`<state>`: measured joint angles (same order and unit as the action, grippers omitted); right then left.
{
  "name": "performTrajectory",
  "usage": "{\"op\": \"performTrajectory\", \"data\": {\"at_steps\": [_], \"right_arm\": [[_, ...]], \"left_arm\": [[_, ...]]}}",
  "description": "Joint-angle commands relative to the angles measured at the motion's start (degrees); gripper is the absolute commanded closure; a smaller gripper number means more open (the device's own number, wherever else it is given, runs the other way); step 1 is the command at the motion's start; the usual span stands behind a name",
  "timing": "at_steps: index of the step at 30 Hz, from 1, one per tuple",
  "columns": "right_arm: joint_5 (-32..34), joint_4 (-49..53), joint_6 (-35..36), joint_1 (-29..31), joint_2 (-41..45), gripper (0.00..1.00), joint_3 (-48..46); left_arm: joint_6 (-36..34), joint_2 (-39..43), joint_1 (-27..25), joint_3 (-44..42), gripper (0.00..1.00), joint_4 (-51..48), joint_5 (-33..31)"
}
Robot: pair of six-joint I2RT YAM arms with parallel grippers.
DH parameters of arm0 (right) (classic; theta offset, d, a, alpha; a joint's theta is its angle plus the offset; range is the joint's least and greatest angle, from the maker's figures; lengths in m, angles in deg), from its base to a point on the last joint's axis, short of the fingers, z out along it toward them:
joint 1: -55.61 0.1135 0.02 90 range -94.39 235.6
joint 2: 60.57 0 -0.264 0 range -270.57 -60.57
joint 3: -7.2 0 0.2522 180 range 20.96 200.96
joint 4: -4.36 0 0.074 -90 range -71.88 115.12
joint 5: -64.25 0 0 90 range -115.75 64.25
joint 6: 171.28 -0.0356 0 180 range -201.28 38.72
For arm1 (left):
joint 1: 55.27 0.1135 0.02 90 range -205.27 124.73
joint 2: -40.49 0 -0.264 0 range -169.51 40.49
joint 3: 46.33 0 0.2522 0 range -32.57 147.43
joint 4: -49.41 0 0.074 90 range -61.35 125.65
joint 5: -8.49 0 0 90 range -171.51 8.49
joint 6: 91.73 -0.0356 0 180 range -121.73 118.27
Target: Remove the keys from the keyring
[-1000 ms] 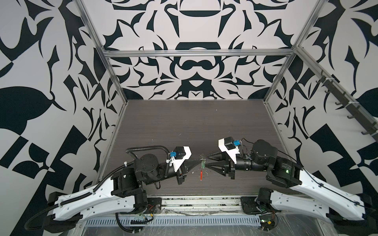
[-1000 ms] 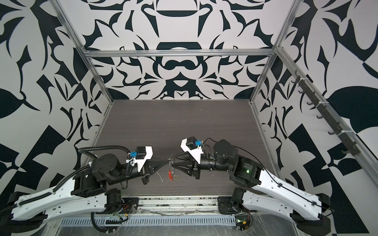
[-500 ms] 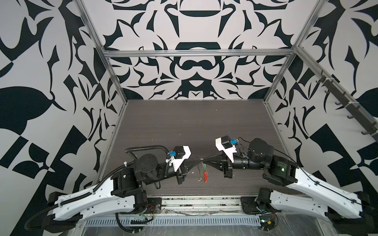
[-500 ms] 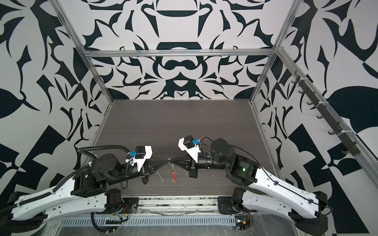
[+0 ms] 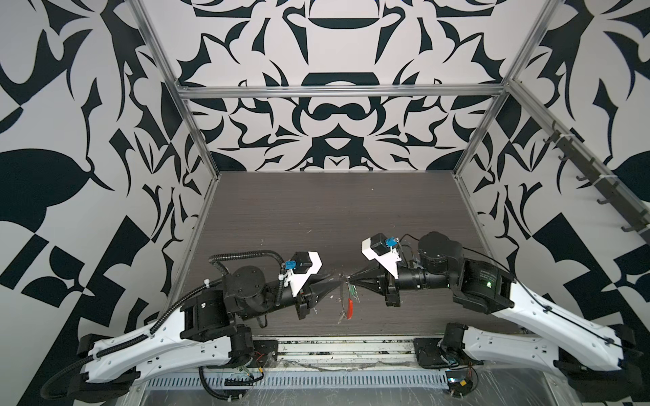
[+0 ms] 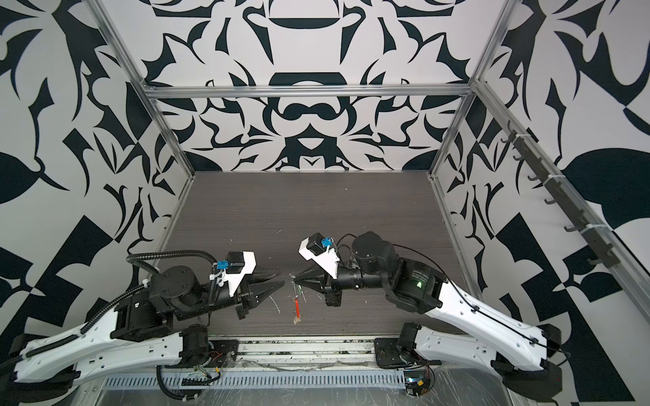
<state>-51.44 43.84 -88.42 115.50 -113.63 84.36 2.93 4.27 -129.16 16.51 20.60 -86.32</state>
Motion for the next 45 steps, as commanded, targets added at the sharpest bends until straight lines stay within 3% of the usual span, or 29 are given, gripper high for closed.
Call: {"op": "performTrajectory", "data": {"at_steps": [1,7,15,40,45], "right_arm": [[0.2,8.7,3.7,-0.4,-1.2,1.00,6.4],[-1.3,17.1,6.6,-0.3,-5.6,1.00,13.0],[-2.4,22.8,9.1,-0.4,-8.8,1.00,17.3],[-4.4,22.6,9.3,-0.4,-11.9,1.00,18.6],[-4.5,23.0,9.5,-0.4,-12.2,1.00,18.7]], "left_arm": [[0.3,-2.8,-0.1,4.6,0.67,-7.6,2.8],[-0.6,-9.0,-0.1,8.7,0.65,-12.7,5.8],[-0.9,-10.1,-0.1,11.0,0.70,-15.9,6.7],[-2.3,-12.1,0.2,10.9,0.86,-13.9,8.1],[-2.5,-12.0,0.3,11.0,0.85,-13.9,7.5]]}}
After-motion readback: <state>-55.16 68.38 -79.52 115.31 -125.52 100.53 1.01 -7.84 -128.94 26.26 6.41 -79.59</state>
